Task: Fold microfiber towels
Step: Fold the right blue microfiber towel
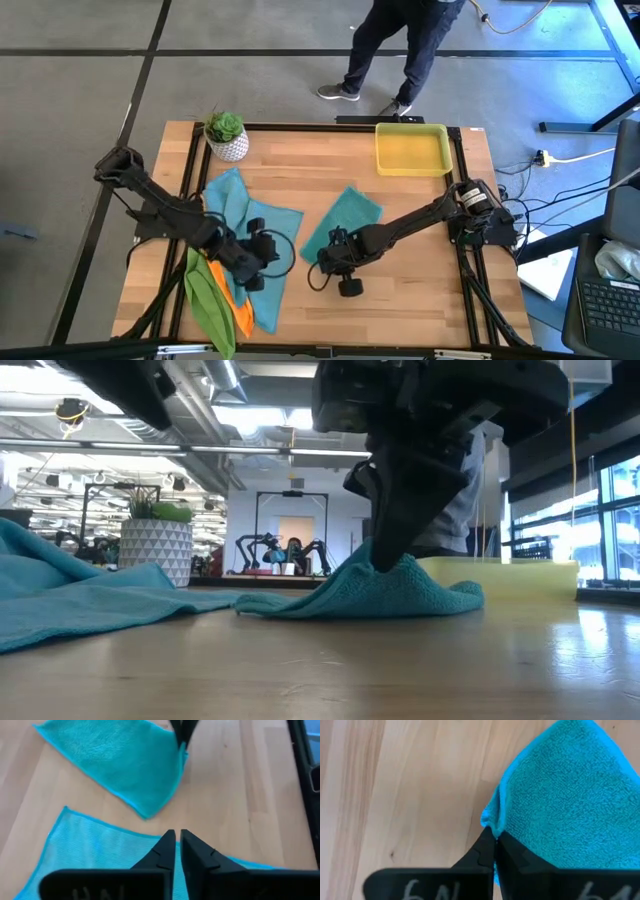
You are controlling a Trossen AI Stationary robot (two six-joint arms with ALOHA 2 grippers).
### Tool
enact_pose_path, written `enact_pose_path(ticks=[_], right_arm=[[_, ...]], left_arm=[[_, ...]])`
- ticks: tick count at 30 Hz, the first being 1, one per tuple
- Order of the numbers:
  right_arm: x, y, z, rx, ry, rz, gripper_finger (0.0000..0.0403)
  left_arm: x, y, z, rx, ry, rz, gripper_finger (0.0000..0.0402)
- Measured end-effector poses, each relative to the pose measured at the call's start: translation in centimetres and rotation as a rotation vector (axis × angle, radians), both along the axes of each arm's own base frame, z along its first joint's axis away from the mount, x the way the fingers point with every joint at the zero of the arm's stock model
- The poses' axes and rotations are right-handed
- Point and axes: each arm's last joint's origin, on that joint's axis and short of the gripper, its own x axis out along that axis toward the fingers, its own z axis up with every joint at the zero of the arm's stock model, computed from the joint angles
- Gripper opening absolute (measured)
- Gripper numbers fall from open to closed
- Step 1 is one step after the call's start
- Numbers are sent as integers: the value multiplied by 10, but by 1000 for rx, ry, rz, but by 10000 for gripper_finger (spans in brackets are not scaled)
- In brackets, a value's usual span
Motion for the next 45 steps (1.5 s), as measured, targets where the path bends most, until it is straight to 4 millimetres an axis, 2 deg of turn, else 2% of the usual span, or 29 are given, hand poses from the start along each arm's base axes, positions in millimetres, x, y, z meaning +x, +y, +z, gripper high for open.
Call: enact_pose_path(ticks=[5, 9, 15, 20, 24, 32, 37, 45], right_arm=[[0, 0, 0, 10, 2, -27, 7], [-2, -1, 11, 21, -25, -33, 4], [-8, -3, 30, 15, -59, -41, 8], [-10, -4, 33, 15, -57, -41, 10], [-9, -7, 36, 16, -63, -48, 11], [-9, -16, 44, 17, -85, -72, 11], [-10, -16, 44, 16, -81, -74, 11], [-10, -17, 46, 23, -82, -92, 12]], left_arm=[[-4, -18, -5, 17, -27, -12, 68], [2, -33, -17, 32, -45, -55, 101], [13, -43, -30, 39, -88, -41, 117], [23, -40, -24, 87, -182, -29, 119], [33, -36, -27, 110, -185, -71, 131], [55, -40, -55, 151, -170, -135, 160], [62, -37, -73, 226, -138, -99, 165], [74, -31, -100, 221, -94, -33, 165]])
